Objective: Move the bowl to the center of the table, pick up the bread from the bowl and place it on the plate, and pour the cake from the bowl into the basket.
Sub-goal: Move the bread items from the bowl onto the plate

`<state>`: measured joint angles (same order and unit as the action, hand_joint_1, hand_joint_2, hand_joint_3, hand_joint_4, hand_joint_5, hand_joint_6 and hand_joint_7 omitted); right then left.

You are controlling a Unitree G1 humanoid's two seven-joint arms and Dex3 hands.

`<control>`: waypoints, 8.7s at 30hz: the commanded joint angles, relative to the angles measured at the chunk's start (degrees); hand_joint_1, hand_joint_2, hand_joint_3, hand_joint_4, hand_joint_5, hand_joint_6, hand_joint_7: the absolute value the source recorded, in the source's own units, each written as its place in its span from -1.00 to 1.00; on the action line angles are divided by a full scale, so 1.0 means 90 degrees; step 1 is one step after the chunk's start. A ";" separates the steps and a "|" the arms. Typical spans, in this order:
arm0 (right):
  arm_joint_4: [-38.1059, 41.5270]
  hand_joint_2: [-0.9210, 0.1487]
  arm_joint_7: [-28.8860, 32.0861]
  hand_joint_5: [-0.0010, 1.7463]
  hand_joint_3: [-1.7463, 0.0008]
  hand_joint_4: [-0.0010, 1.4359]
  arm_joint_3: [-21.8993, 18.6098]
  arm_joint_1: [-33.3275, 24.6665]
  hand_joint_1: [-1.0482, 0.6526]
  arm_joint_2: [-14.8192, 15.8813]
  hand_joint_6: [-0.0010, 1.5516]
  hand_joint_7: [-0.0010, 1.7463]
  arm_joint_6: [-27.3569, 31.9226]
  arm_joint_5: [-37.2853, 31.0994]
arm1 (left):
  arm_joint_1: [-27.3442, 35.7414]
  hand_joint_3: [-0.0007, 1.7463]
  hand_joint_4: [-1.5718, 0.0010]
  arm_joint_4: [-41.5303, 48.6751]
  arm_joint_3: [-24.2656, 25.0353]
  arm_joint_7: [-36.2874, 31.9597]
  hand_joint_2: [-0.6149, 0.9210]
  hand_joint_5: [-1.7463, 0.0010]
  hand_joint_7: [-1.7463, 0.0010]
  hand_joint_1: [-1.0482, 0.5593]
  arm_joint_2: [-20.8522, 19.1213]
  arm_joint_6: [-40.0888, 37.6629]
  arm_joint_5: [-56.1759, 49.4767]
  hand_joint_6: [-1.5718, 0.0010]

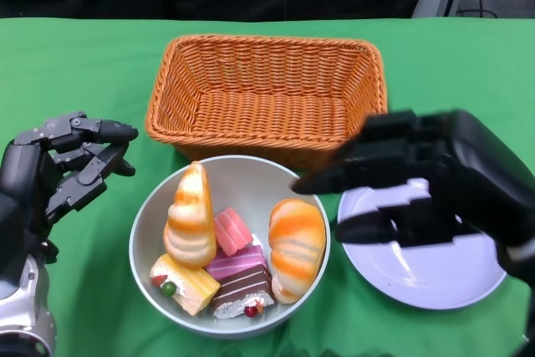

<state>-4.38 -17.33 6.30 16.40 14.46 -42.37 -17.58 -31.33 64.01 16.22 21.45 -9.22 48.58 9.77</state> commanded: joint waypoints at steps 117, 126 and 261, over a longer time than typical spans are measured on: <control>0.7271 -0.75 0.7677 -0.99 0.99 0.11 0.5535 0.5029 -0.48 -0.1429 -0.01 -0.99 -0.0140 -0.5836 | -0.0407 -0.91 -0.28 0.0391 0.0558 0.0072 1.00 0.89 0.99 -0.04 -0.0310 -0.0824 0.0491 -0.14; 0.7388 -0.80 0.7392 -0.97 0.99 0.18 0.5745 0.5141 -0.41 -0.1413 0.05 -0.98 -0.0078 -0.5771 | -0.0417 -0.93 -0.27 0.0440 0.0576 0.0265 1.00 0.92 0.99 -0.11 -0.0382 -0.0889 0.0518 -0.15; 0.1457 -0.26 0.2333 0.73 0.15 0.09 0.0116 -0.1076 0.14 0.0191 0.02 0.32 -0.0108 0.1244 | -0.0440 -0.91 -0.38 0.0647 0.0511 0.0136 1.00 0.99 0.99 -0.16 -0.0550 -0.0866 0.0209 -0.16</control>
<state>10.16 4.20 8.63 7.99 16.35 -44.49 -7.43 -35.03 69.46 20.61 22.96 -12.89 41.03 11.42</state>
